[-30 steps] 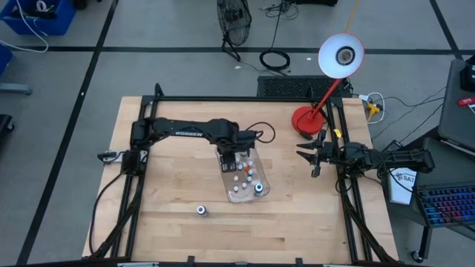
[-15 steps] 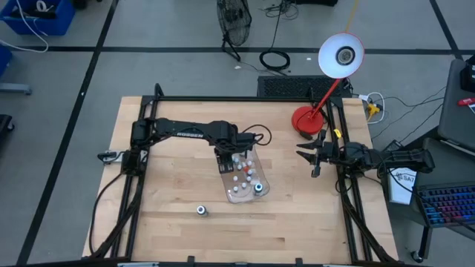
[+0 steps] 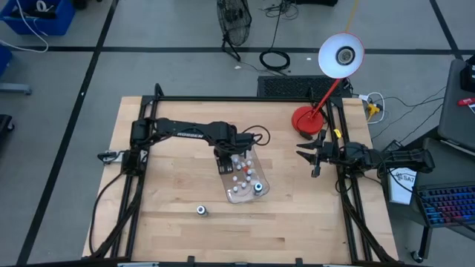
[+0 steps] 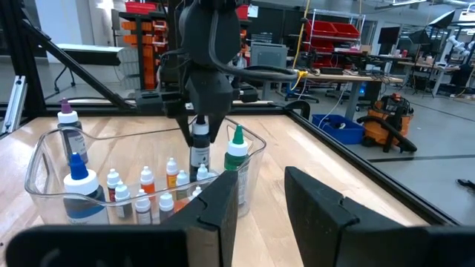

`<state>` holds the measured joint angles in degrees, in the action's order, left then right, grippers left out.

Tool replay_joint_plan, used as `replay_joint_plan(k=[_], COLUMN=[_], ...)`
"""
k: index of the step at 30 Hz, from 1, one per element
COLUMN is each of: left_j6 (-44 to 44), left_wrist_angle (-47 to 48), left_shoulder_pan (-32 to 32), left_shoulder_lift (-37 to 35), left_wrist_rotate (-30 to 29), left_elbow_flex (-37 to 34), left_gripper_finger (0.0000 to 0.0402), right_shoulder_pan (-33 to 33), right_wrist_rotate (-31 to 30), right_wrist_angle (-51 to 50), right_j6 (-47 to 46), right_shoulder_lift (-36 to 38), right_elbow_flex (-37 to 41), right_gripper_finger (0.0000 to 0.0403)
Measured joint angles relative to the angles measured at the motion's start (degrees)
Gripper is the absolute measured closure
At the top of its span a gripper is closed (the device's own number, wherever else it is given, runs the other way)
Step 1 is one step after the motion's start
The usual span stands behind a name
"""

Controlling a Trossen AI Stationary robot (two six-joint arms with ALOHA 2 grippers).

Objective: Pick & Place food coloring
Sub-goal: Put the big black food coloring bottle into the transparent bin, then put the big purple food coloring bottle into the transparent bin

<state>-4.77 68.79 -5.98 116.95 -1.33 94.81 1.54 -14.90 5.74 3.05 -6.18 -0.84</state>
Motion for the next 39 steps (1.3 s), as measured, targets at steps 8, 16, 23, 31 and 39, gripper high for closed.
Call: replay_joint_plan(k=[8, 16, 23, 31, 39], left_j6=[-0.7, -2.8, -3.8, -18.4, -31.6], left_wrist_angle=[3.3, 18.1, 20.9, 21.3, 20.1], left_shoulder_pan=[0.1, 3.1, 13.3, 28.6, 38.8], left_shoulder_lift=[0.1, 0.1, -2.2, -3.3, -3.1], left_wrist_rotate=[-0.1, -0.3, 3.3, 1.3, -3.5], left_elbow_flex=[3.4, 14.0, 15.8, 15.3, 15.2], left_gripper_finger=[0.0048, 0.0009, 0.0023, 0.0033, 0.0033], right_shoulder_pan=[0.0, 0.0, 0.0, 0.0, 0.0], right_wrist_rotate=[0.0, 0.0, 0.0, 0.0, 0.0], right_wrist_angle=[0.0, 0.0, 0.0, 0.0, 0.0], right_j6=[0.0, 0.0, 0.0, 0.0, 0.0], right_shoulder_lift=[0.0, 0.0, 0.0, -0.1, -0.1], right_elbow_flex=[0.0, 0.0, 0.0, 0.0, 0.0], right_gripper_finger=[0.0303, 0.0303, 0.0303, 0.0303, 0.0303])
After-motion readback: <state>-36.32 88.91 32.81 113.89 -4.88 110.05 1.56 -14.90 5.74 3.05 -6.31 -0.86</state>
